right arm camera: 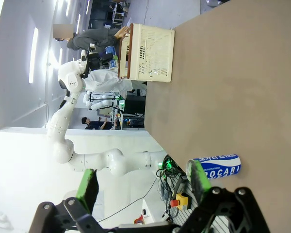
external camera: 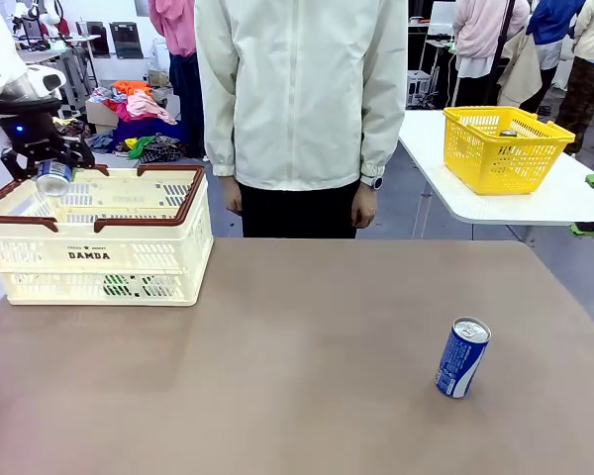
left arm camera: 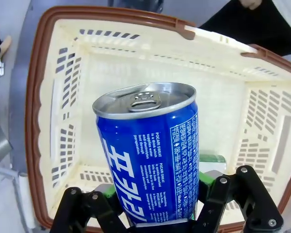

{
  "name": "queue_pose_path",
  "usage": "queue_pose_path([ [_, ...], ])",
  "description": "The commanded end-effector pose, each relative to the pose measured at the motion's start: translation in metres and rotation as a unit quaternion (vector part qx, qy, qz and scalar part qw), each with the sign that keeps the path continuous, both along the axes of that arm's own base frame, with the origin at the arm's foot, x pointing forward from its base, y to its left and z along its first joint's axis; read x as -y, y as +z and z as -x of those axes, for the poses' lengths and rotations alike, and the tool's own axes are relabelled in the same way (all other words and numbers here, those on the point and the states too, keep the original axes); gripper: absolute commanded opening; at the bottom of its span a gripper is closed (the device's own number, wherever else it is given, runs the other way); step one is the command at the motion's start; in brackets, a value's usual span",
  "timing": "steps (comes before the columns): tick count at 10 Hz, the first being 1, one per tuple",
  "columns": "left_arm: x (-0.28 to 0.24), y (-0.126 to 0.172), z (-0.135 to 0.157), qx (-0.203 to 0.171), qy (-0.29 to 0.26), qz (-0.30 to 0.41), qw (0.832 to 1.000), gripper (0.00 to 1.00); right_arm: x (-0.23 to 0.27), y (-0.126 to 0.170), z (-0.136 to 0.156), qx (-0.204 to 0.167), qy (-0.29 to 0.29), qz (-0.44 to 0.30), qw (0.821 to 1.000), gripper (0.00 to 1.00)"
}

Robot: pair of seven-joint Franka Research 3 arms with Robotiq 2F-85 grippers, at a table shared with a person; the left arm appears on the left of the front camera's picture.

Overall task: Place the drinks into the Shopping basket.
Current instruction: Pick up one drink and place it into the Shopping basket.

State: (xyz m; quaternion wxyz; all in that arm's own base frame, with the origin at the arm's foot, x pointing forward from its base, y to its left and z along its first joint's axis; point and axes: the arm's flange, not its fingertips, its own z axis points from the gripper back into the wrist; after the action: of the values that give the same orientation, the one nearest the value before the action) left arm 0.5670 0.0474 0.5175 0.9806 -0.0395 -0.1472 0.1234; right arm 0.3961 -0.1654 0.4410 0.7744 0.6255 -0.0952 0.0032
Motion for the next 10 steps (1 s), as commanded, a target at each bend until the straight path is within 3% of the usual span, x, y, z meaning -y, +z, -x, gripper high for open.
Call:
queue_pose_path([
  [1, -0.002, -0.001, 0.000, -0.001, 0.004, 0.000, 1.000, 0.00, -0.001, 0.003, 0.001, 0.002, 0.002, -0.001, 1.000, 1.00],
  [5, -0.004, -0.037, 0.001, -0.017, -0.036, -0.021, 0.999, 0.00, -0.001, 0.003, 0.001, 0.002, 0.002, -0.001, 1.000, 1.00],
  [10, 0.001, -0.093, -0.010, -0.067, -0.079, -0.041, 0.994, 0.00, -0.001, 0.003, 0.001, 0.002, 0.002, -0.001, 1.000, 1.00],
])
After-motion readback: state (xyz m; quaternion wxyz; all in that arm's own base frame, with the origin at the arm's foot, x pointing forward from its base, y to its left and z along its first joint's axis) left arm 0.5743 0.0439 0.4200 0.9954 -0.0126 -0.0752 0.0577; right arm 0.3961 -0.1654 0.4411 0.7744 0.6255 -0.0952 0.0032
